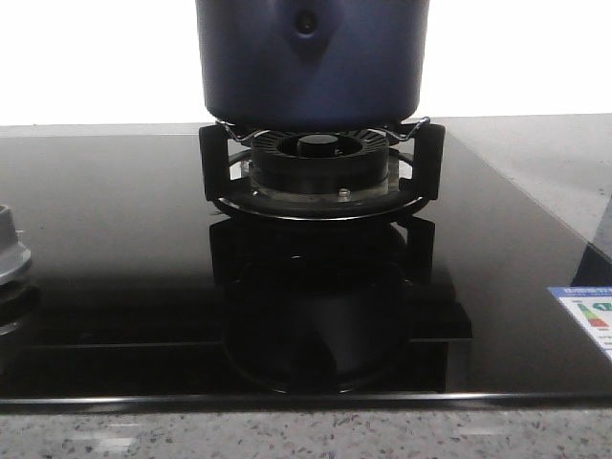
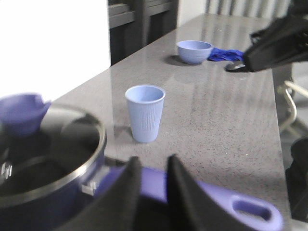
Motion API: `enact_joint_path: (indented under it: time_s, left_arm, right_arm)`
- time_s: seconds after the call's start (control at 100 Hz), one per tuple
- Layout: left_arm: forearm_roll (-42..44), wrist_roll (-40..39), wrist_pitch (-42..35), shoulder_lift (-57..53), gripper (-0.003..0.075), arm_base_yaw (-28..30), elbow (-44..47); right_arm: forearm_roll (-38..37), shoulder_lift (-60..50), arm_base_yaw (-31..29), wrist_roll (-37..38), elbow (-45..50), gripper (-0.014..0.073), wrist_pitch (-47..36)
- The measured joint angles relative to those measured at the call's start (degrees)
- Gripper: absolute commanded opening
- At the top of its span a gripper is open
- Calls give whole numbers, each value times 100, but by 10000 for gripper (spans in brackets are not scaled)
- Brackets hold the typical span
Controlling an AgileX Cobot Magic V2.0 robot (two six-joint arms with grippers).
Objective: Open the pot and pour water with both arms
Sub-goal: 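Reach the left gripper to the blue lid knob and grasp it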
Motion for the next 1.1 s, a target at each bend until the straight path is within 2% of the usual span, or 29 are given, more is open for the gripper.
enact_joint_path:
  time_s: [0.03,0.05,0.12,0.18,0.28,0.46,0.66,0.93,1.1]
  left_arm:
    - [0,72,-56,109,388,-73,-131]
    - [0,106,-121,192,421,-128,-209]
    - [0,189,-370,473,498,-295,-474]
    - [0,219,-613,736,520,-411,-694]
    - [0,243,-846,1162,520,-532,-1115]
    - [0,256,-936,1995,522,-579,-1883]
    - [0,661,-997,2913,579,-589,-2537]
    - [-34,740,-1329,3723,580,-589,-2932]
    - [-185,749,-1334,4076,578,-623,-3145]
  right_arm:
    - [-14,0,0,-14,0,122,-26]
    - [-26,0,0,-25,0,178,-41]
    - [-71,0,0,-63,0,329,-54]
    - [-113,0,0,-73,0,450,-63]
    - [-145,0,0,-73,0,555,-97]
    - [-158,0,0,-73,0,566,-125]
    - [-158,0,0,-73,0,566,-136]
    - [-158,-195,0,-78,0,566,-193]
    - [-158,-473,0,-87,0,566,-538]
